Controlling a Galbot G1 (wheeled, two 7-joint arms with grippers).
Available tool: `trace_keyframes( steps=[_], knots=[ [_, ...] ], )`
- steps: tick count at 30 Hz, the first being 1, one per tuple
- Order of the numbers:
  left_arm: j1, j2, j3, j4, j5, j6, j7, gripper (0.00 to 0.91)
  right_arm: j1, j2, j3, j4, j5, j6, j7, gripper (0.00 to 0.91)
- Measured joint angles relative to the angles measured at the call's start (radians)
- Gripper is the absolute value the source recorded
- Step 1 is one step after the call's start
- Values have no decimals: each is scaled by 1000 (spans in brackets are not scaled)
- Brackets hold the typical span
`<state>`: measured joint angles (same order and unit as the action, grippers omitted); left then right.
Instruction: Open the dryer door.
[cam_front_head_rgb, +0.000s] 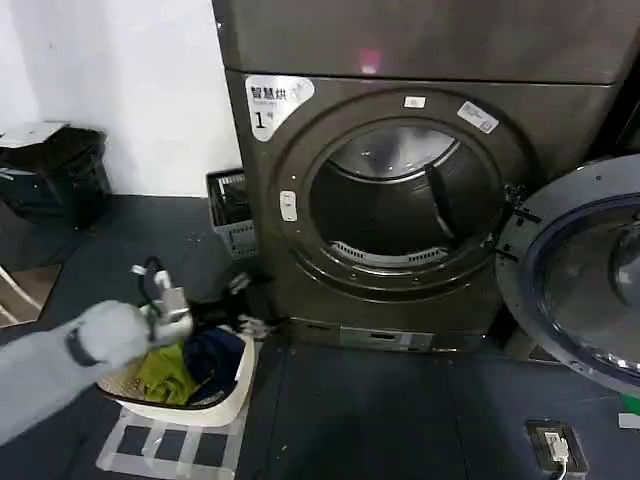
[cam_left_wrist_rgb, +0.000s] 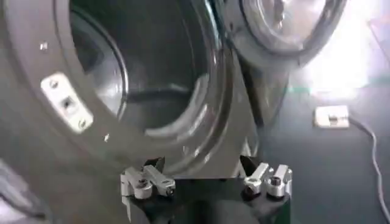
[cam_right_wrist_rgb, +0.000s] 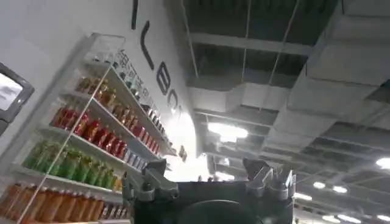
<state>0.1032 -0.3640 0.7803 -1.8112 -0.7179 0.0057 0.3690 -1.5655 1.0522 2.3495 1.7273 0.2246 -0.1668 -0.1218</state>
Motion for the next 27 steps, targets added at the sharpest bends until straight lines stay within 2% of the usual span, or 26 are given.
trace_keyframes(
  steps=[7,19,23,27],
  knots=[
    [-126,101,125,51,123,24,92,907,3,-13,7,-21,-10,3,-5,907],
    [-119,199,166,117,337,-7,276,907,0,-13,-4,-29,-8,13,-16,907],
    [30,231,4,123,389,-10,332,907,5,-7,-13,-24,-10,19,-18,907],
    [191,276,-156,113,428,-24,345,907,12,-5,-20,-17,-11,19,-18,907]
  ],
)
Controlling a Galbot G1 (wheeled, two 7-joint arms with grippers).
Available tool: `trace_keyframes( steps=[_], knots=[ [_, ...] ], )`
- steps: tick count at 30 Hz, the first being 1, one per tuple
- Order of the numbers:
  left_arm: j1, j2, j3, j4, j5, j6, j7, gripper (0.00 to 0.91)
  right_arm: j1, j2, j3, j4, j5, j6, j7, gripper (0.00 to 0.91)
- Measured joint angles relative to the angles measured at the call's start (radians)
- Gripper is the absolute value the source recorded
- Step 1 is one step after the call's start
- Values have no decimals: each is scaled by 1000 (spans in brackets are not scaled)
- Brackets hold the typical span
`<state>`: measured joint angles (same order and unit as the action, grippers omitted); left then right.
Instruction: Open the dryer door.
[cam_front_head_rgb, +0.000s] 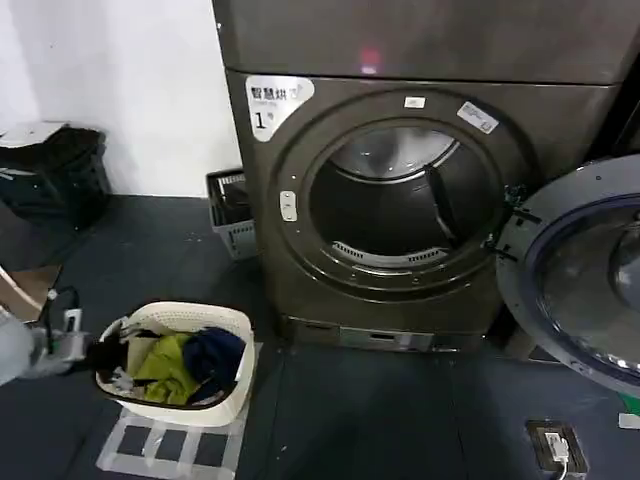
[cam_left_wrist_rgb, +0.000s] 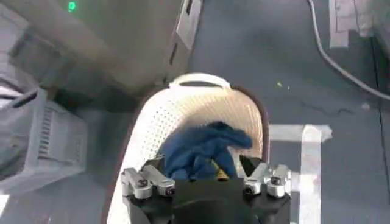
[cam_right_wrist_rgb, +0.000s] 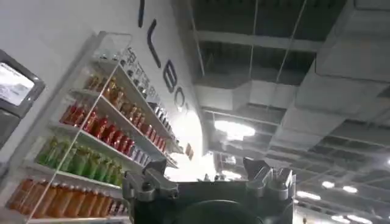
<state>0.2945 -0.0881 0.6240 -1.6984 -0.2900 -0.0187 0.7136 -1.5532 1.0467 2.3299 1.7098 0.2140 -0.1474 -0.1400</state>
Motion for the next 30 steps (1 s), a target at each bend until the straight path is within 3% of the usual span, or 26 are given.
trace_keyframes(
  steps=[13,30],
  knots=[
    [141,63,-111,26,49,-26,3,907,-13,6,8,8,0,3,-7,907],
    [139,58,-119,49,77,-29,-2,907,-11,8,3,5,-6,9,-9,907]
  ],
)
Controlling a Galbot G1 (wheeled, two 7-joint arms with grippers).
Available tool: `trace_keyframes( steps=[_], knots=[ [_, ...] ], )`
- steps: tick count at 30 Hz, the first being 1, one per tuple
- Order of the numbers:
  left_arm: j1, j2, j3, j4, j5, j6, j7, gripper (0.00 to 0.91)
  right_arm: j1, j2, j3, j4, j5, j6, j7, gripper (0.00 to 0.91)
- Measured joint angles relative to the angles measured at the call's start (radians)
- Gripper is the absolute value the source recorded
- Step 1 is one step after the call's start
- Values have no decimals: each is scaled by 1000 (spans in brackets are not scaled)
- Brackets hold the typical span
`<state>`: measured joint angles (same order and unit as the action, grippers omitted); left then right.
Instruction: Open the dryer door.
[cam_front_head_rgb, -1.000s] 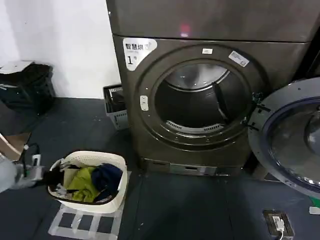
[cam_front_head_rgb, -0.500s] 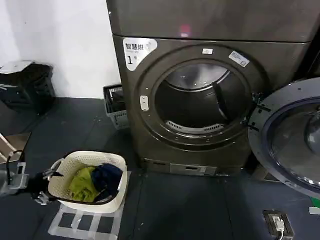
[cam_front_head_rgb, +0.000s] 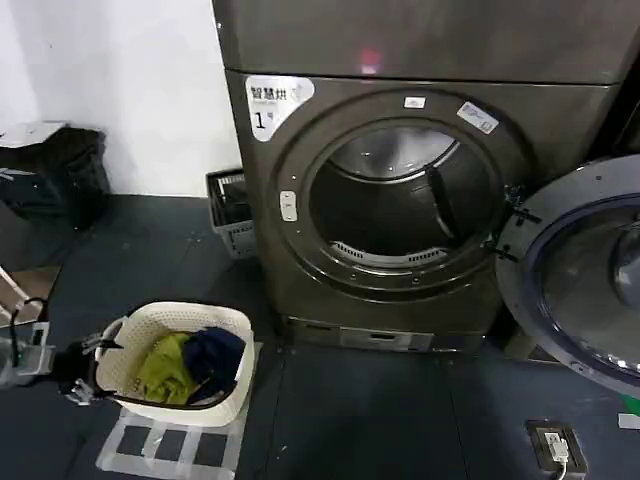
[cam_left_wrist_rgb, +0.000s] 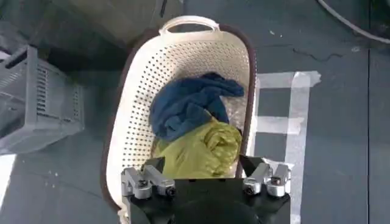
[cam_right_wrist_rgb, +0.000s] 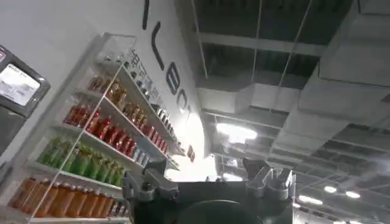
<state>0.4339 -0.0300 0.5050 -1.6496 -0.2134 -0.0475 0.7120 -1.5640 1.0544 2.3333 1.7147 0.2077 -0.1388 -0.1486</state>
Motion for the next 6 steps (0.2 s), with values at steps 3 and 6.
trace_keyframes(
  steps=[3,6],
  knots=[
    [-2,-3,0,0,2,1,1,907,0,-1,3,1,-2,0,-2,907],
    [-10,-5,0,2,3,1,4,907,-1,-2,5,1,-6,0,-5,907]
  ],
)
